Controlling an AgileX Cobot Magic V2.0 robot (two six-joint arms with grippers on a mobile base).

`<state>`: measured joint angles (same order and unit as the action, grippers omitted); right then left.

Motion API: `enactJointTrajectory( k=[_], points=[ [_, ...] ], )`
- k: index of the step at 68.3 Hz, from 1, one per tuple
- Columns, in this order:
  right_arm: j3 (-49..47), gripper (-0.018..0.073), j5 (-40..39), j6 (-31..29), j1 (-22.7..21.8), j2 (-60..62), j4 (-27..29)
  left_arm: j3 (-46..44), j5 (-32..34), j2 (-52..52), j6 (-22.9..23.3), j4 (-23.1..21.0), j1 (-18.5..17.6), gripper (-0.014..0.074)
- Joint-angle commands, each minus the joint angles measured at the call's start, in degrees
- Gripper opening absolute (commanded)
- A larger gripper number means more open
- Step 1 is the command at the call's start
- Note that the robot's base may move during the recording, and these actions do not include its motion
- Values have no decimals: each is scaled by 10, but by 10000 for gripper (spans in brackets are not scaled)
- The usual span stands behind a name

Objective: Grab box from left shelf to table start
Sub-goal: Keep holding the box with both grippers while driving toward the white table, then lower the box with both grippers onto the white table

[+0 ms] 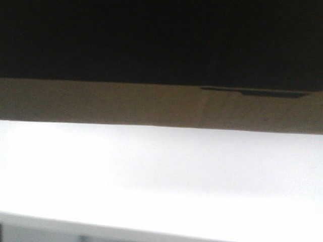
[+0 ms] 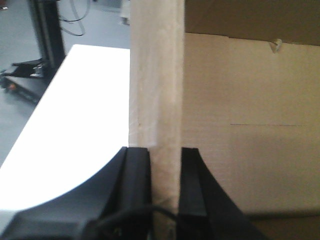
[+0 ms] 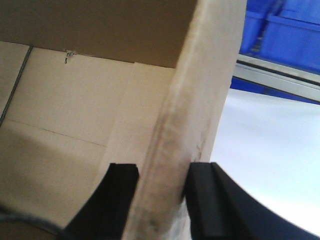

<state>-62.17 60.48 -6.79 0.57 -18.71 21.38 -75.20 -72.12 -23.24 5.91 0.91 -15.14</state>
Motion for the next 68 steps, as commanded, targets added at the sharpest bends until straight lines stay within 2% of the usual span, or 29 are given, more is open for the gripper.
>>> enactJointTrajectory(
  k=[1,68],
  points=[
    [-16,59,-70,-29,-1,-7,-36,-21,-27,-6,5,30,-4,-92],
    [-16,59,-70,-29,-1,-7,-36,-21,-27,-6,5,30,-4,-92]
  ],
)
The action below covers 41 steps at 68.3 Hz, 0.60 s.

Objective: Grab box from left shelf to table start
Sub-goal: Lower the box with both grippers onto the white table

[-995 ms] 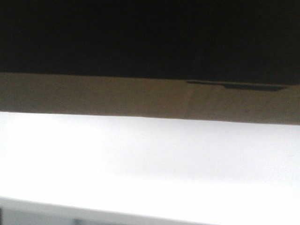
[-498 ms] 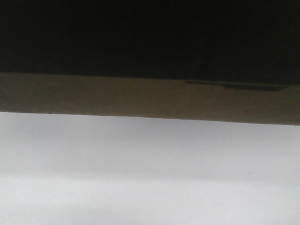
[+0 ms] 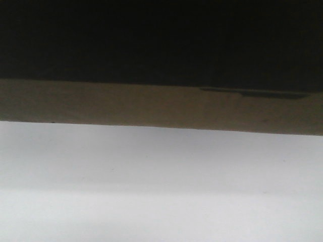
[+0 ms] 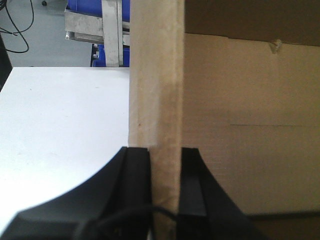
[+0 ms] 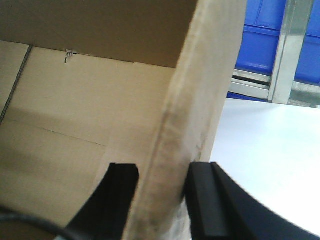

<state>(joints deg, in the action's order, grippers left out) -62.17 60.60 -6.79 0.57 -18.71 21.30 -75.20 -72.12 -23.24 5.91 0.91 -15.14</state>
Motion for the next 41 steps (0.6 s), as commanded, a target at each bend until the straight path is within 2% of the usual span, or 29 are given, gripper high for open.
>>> enactJointTrajectory(
  k=[1,5,10,11,18,41],
  points=[
    [-16,59,-71,-29,-1,-7,-35,-21,-27,-6,5,30,-4,-92],
    [-16,59,-71,-29,-1,-7,-35,-21,-22,-6,-3,34,-4,-92],
    [-16,59,-71,-29,-1,-7,-35,-21,7,-6,-74,79,-4,-92],
    [-16,59,-71,-29,-1,-7,-35,-21,13,-6,-87,99,-4,-92],
    [-16,59,-71,-29,-1,-7,-35,-21,23,-6,-89,134,-4,-92],
    [-16,59,-73,-29,-1,-7,-35,-21,24,-6,-88,124,-4,-92]
  ],
)
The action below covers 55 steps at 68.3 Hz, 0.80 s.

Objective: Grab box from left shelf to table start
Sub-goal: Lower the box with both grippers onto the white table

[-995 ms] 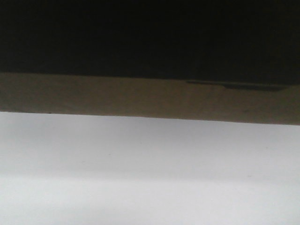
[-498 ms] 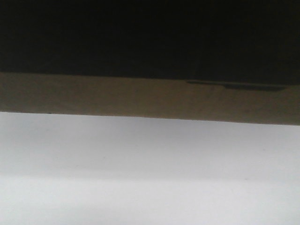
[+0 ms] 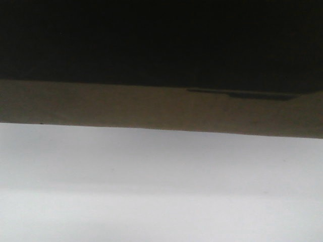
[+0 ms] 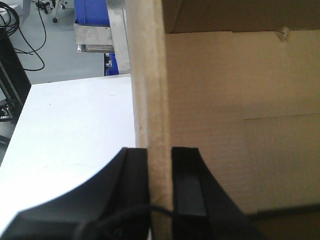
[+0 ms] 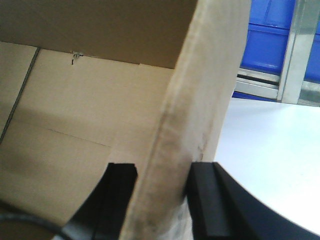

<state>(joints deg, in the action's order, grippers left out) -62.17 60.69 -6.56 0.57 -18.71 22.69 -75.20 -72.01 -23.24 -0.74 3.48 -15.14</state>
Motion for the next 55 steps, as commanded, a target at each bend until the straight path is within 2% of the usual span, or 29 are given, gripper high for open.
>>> enactJointTrajectory(
  k=[1,17,25,36,48,55],
  points=[
    [-16,59,-75,-31,-1,-7,-49,-21,23,-6,-21,95,-4,-92],
    [-16,59,-74,-31,-1,-7,-49,-21,23,-6,-21,50,-4,-92],
    [-16,59,-62,-31,-1,-7,-49,-21,25,-6,-21,12,-4,-92],
    [-20,60,-62,-26,-1,-43,-49,-21,36,-39,-12,2,-4,-92],
    [-51,60,-55,-25,-1,-137,-49,-22,39,-127,55,-1,-4,-92],
    [-81,60,-36,-25,-1,-197,-49,-23,63,-182,60,-3,-4,-92]
  ],
)
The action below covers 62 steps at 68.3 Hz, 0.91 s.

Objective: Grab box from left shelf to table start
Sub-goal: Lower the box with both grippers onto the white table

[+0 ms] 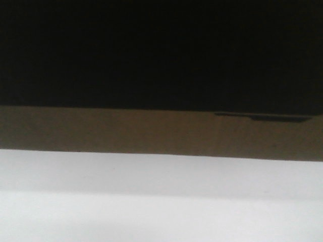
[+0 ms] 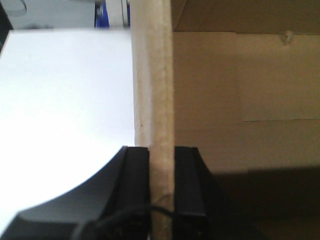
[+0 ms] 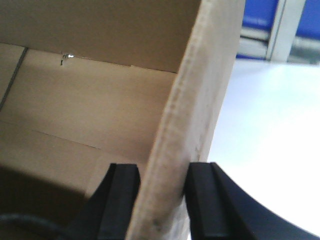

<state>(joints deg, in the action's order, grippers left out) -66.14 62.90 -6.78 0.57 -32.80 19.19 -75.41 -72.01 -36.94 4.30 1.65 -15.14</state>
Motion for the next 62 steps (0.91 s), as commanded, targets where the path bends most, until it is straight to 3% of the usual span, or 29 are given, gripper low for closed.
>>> enactJointTrajectory(
  k=[1,15,36,62],
  points=[
    [-46,60,-54,-23,-1,-66,-14,-21,67,-53,10,12,-4,-92],
    [-68,60,-42,-29,-1,-182,-14,-21,123,-157,27,4,-4,-92],
    [-68,60,-139,-58,-1,-321,-14,-20,160,-317,27,-4,-4,-92],
    [-57,60,-172,-60,-1,-442,-14,-20,184,-415,27,-6,-4,-92]
  ],
)
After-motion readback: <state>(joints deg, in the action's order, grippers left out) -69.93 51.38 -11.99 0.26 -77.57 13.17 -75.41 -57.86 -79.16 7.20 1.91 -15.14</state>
